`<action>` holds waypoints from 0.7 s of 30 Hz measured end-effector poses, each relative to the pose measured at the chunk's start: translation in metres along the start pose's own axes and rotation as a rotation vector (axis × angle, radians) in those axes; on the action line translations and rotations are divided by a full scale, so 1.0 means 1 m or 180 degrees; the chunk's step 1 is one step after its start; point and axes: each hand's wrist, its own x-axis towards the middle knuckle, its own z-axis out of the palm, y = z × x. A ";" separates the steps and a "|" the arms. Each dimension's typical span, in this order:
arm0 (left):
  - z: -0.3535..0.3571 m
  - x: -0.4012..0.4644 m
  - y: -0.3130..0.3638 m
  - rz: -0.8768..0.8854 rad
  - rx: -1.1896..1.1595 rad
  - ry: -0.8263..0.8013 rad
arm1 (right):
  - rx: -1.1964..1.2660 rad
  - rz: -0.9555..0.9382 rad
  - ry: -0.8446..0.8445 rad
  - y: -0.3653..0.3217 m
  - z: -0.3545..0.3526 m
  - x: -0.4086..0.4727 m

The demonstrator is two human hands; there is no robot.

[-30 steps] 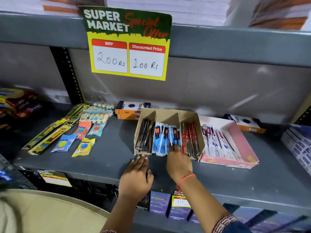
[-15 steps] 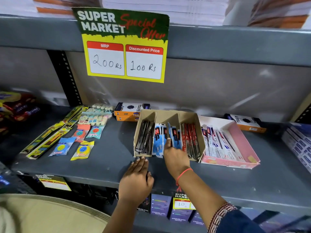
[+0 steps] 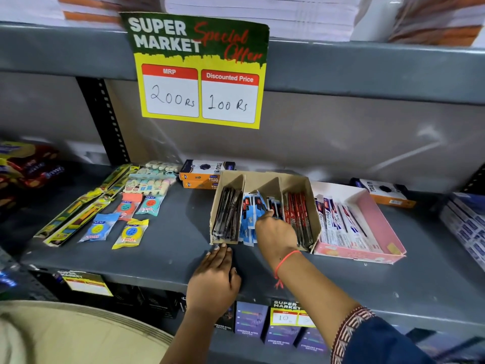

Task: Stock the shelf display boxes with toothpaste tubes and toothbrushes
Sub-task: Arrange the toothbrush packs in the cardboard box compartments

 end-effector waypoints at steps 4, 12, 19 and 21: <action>0.000 0.000 0.000 0.0000 0.0006 -0.0009 | 0.0014 0.0054 -0.0022 0.001 -0.009 0.001; -0.001 -0.001 0.000 -0.0005 0.0018 -0.0007 | 0.0380 0.0145 0.0228 0.012 -0.023 -0.001; -0.001 -0.002 -0.001 -0.0014 -0.0033 -0.0033 | 0.2471 0.0216 0.0341 0.047 -0.062 0.026; -0.001 -0.002 -0.001 -0.0056 -0.0015 -0.0078 | 0.3385 0.0313 0.0540 0.060 -0.076 0.037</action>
